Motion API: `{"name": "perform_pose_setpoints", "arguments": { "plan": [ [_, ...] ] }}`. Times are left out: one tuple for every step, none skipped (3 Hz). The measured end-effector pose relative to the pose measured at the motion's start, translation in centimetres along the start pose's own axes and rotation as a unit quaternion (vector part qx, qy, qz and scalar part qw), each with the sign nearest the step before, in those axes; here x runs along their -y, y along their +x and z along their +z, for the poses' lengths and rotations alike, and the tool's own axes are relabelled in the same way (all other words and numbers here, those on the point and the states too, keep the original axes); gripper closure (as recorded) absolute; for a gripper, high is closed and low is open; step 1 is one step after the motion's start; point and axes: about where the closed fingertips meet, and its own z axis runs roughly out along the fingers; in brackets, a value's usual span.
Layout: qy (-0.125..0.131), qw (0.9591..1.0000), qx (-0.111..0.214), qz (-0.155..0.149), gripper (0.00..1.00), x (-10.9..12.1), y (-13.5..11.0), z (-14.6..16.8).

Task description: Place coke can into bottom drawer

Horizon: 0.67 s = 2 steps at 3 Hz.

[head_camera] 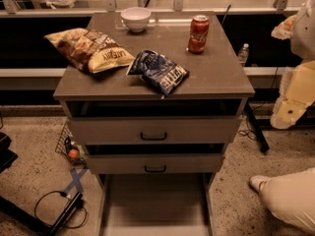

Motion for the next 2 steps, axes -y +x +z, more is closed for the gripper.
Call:
{"name": "perform_pose_setpoints", "arguments": {
  "plan": [
    [0.0,1.0,0.0,0.0,0.0,0.0,0.0,0.0],
    [0.023,0.9996,0.015,0.006,0.0,1.1,-0.6,-0.1]
  ]
}}
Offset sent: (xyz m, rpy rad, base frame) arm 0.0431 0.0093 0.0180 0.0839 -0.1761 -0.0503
